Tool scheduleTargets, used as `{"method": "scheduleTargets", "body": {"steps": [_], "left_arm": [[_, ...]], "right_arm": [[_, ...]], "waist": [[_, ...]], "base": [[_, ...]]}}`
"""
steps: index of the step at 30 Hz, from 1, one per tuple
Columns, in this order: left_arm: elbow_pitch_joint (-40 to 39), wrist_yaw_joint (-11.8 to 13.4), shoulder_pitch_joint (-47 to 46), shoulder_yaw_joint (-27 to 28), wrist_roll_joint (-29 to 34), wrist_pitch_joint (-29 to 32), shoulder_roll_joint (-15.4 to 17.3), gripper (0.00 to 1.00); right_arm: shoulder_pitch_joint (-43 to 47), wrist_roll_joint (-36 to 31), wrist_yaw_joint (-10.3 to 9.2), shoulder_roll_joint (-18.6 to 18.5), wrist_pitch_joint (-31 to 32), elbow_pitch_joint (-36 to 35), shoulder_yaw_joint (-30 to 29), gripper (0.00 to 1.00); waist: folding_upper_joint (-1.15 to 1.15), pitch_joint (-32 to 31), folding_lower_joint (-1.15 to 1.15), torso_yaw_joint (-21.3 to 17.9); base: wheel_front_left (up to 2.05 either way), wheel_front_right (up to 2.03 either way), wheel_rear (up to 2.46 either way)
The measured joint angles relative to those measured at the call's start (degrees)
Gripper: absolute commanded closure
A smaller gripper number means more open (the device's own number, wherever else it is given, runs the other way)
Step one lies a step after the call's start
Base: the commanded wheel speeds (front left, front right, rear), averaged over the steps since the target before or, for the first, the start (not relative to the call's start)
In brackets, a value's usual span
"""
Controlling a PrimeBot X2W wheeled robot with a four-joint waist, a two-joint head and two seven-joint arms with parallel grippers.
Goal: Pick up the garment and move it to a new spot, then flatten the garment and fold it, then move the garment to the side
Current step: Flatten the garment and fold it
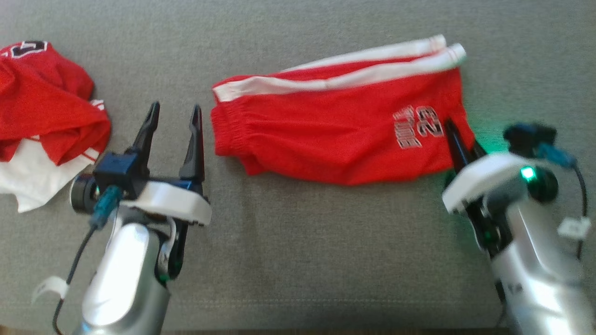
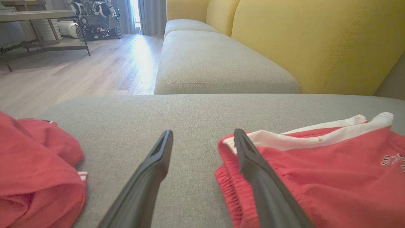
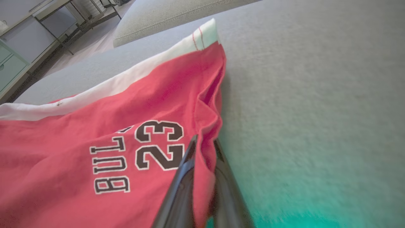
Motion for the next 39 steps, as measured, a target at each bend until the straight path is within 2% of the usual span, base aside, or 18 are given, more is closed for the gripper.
{"method": "scheduleTargets", "body": {"steps": [6, 11, 19, 25, 30, 33, 39], "left_arm": [[0.0, 0.0, 2.9, 0.0, 0.0, 0.0, 0.4, 0.0], [-0.1, 0.0, 3.1, -0.1, 0.0, 0.0, 0.9, 0.0], [-0.1, 0.0, 3.6, -0.4, -0.2, 0.0, 0.9, 0.0], [-0.1, 0.0, 3.8, -0.6, -0.2, 0.1, 1.0, 0.0], [0.0, 0.0, 3.8, -1.7, -0.8, 0.1, 0.6, 0.0], [0.2, -0.2, 3.8, -2.1, -0.8, 0.1, 0.0, 0.0], [0.6, -0.5, 3.7, -2.2, -1.4, 0.1, -0.4, 0.0]], "right_arm": [[9.9, -2.7, 0.0, 0.6, 0.7, -7.6, -5.9, 1.0], [13.5, -4.2, 0.0, 1.6, 3.2, -12.2, -9.5, 1.0], [14.3, -4.7, 0.0, 2.8, 6.0, -18.9, -8.9, 1.0], [12.2, -4.6, 0.0, 3.6, 10.3, -25.8, -1.3, 1.0], [7.3, -3.2, 0.0, 3.7, 12.3, -26.8, 7.6, 1.0], [4.9, -1.1, 0.0, 3.9, 12.7, -25.5, 12.5, 1.0], [3.7, 4.2, 0.0, 3.9, 11.8, -17.7, 22.1, 1.0]], "waist": [[0.0, -1.8, 0.0, -1.5], [0.0, -2.5, 0.0, -2.3], [0.0, -3.4, 0.0, -2.4], [0.0, -5.0, 0.0, -2.4], [0.0, -5.5, 0.0, -1.0], [0.0, -5.4, 0.0, 0.4], [0.0, -4.3, 0.0, 2.7]], "base": [[0.0, 0.0, 0.0], [0.0, 0.0, 0.0], [0.0, 0.0, 0.0], [0.0, 0.0, 0.0], [0.0, 0.0, 0.0], [0.0, 0.0, 0.0], [0.0, 0.0, 0.0]]}}
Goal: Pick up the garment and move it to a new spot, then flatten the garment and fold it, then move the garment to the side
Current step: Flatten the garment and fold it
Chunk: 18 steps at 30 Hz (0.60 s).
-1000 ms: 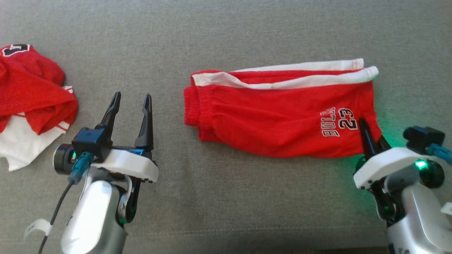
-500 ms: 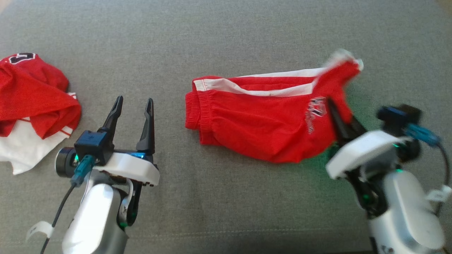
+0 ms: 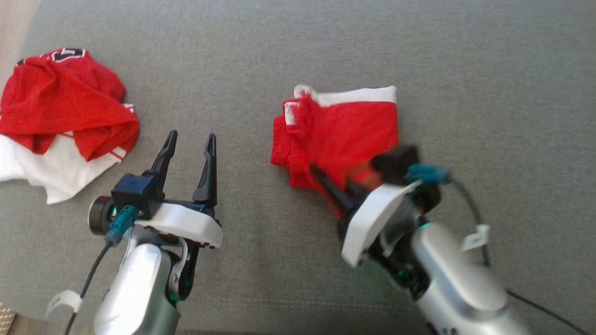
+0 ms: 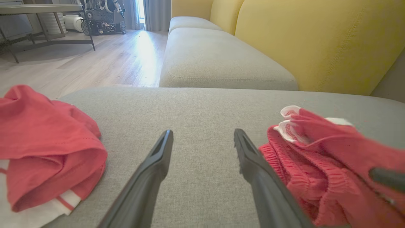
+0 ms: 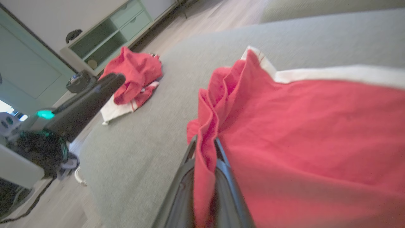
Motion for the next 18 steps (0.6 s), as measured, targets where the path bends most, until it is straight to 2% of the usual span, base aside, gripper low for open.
{"method": "scheduleTargets", "body": {"steps": [2, 7, 8, 9, 10, 14, 18], "left_arm": [[0.1, 0.0, 0.0, 0.0, 0.0, 0.0, -0.1, 0.0], [0.3, 0.0, -0.1, 0.0, 0.0, -0.1, -0.4, 0.0], [0.3, 0.0, -0.1, 0.0, 0.0, -0.1, -0.4, 0.0], [0.3, 0.0, -0.1, 0.0, 0.0, -0.1, -0.4, 0.0], [0.3, 0.0, -0.1, 0.0, 0.0, -0.1, -0.4, 0.0], [0.4, 0.0, -0.1, 0.1, -0.3, -0.1, -0.5, 0.0], [0.3, 0.0, -0.1, 0.3, -0.3, -0.1, -0.4, 0.0]], "right_arm": [[-0.1, 0.5, 0.0, 0.0, -0.9, 2.6, 3.0, 1.0], [-2.1, 1.8, 0.0, 0.0, -3.9, 6.1, 6.3, 1.0], [-2.6, 1.8, 0.0, 0.0, -4.5, 6.5, 6.5, 0.64], [-3.1, 1.8, 0.0, 0.0, -5.0, 6.8, 6.8, 0.17], [-3.3, 1.8, 0.0, 0.0, -5.7, 7.0, 6.9, 0.0], [-3.3, 1.7, 0.0, -0.1, -8.5, 6.0, 7.8, 0.0], [-3.2, 0.8, 0.0, -0.1, -11.3, 2.0, 8.4, 0.0]], "waist": [[0.0, 0.6, 0.0, 0.5], [0.0, 1.6, 0.0, 0.9], [0.0, 1.6, 0.0, 0.9], [0.0, 1.7, 0.0, 0.8], [0.0, 1.7, 0.0, 0.7], [0.0, 1.4, 0.0, 0.1], [0.0, 0.7, 0.0, -0.7]], "base": [[0.0, 0.0, 0.0], [0.0, 0.0, 0.0], [0.0, 0.0, 0.0], [0.0, 0.0, 0.0], [0.0, 0.0, 0.0], [0.0, 0.0, 0.0], [0.0, 0.0, 0.0]]}}
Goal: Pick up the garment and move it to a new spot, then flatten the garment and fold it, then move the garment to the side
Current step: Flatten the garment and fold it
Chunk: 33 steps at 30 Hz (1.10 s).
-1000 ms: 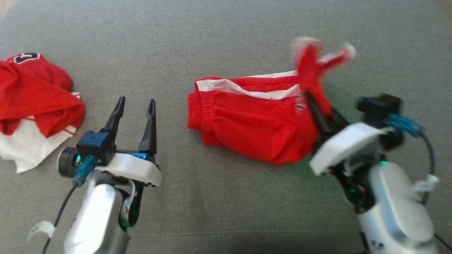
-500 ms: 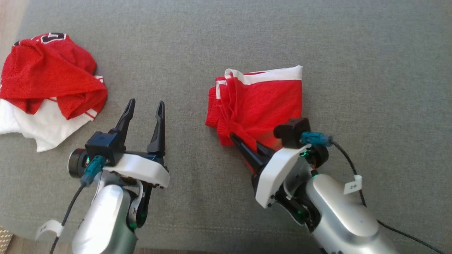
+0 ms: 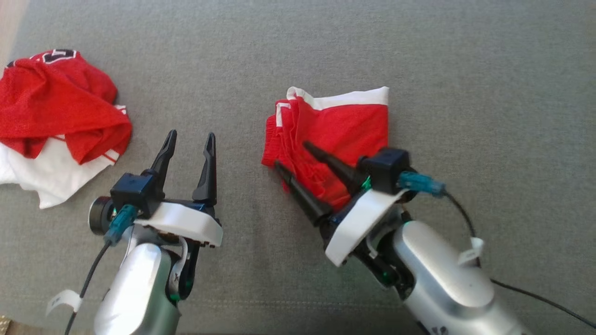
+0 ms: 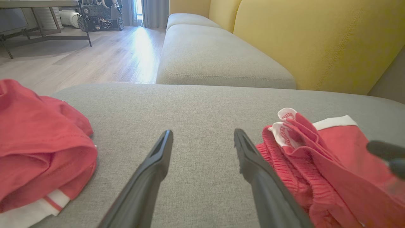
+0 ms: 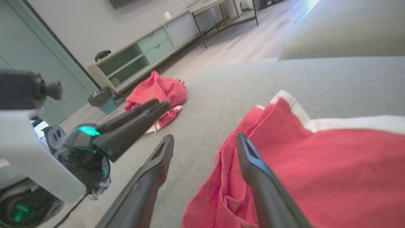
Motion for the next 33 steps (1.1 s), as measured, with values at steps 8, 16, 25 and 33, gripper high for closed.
{"method": "scheduleTargets", "body": {"steps": [8, 16, 25, 33], "left_arm": [[-0.4, 0.1, 0.2, 0.5, 0.1, 0.0, 0.2, 0.0], [-0.8, 0.5, 0.3, 1.4, 0.1, 0.0, 1.0, 0.0], [-2.0, 1.0, 2.4, 1.4, 0.1, 0.0, 2.3, 0.0], [-2.5, 1.1, 2.4, 1.1, 0.2, 0.1, 2.4, 0.0]], "right_arm": [[5.7, -4.3, 0.0, -0.4, -4.8, -7.9, -15.9, 0.0], [11.5, -9.8, 0.0, -0.4, -5.0, -11.5, -30.7, 0.0], [18.2, -14.5, 0.0, -0.4, -5.4, -14.2, -41.5, 0.0], [18.5, -15.6, 0.0, -0.2, -4.9, -15.4, -41.6, 0.0]], "waist": [[0.0, -1.6, 0.0, -1.5], [0.0, -2.3, 0.0, -2.2], [0.0, -3.2, 0.0, -2.7], [0.0, -3.6, 0.0, -2.8]], "base": [[0.0, 0.0, 0.0], [0.0, 0.0, 0.0], [0.0, 0.0, 0.0], [0.0, 0.0, 0.0]]}}
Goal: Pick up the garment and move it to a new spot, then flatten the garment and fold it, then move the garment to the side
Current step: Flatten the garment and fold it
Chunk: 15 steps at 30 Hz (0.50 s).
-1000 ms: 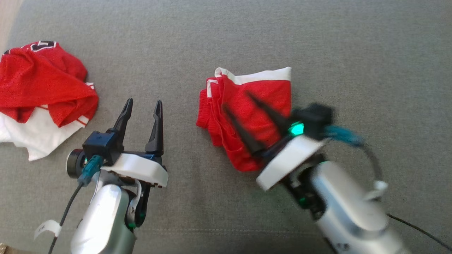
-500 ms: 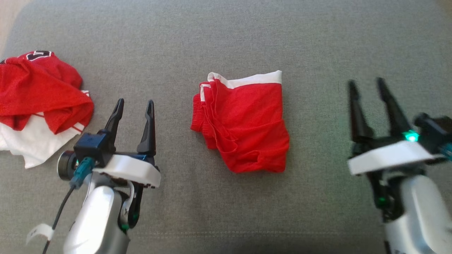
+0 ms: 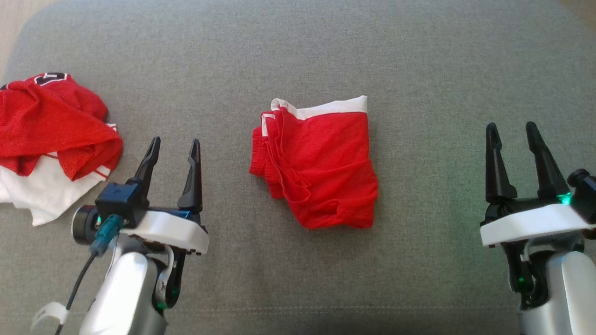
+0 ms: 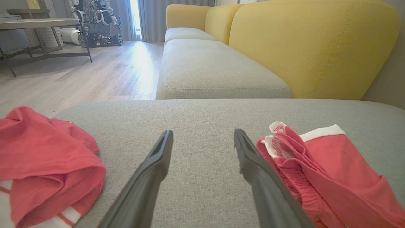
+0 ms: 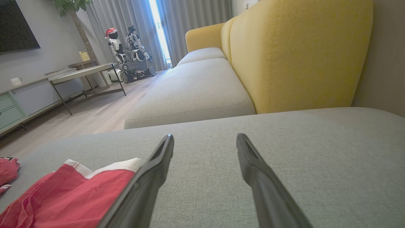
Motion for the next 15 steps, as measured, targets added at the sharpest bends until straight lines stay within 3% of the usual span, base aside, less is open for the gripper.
{"method": "scheduleTargets", "body": {"steps": [13, 14, 15], "left_arm": [[-0.1, 0.4, 0.1, -1.0, -0.1, 0.1, 0.2, 0.0], [-0.2, 0.4, 0.1, -1.1, -0.1, 0.1, 0.1, 0.0], [-0.3, 0.4, 0.1, -1.2, -0.1, 0.1, 0.1, 0.0]], "right_arm": [[0.2, -2.1, 0.0, -0.1, 1.0, -0.6, 0.4, 0.0], [0.2, -3.3, 0.0, -0.3, 1.0, -0.5, 0.4, 0.19], [0.2, -3.9, 0.0, -0.4, 1.1, -0.3, 0.8, 0.73]], "waist": [[0.0, -0.4, 0.0, 0.8], [0.0, -0.3, 0.0, 1.1], [0.0, -0.1, 0.0, 1.4]], "base": [[0.0, 0.0, 0.0], [0.0, 0.0, 0.0], [0.0, 0.0, 0.0]]}}
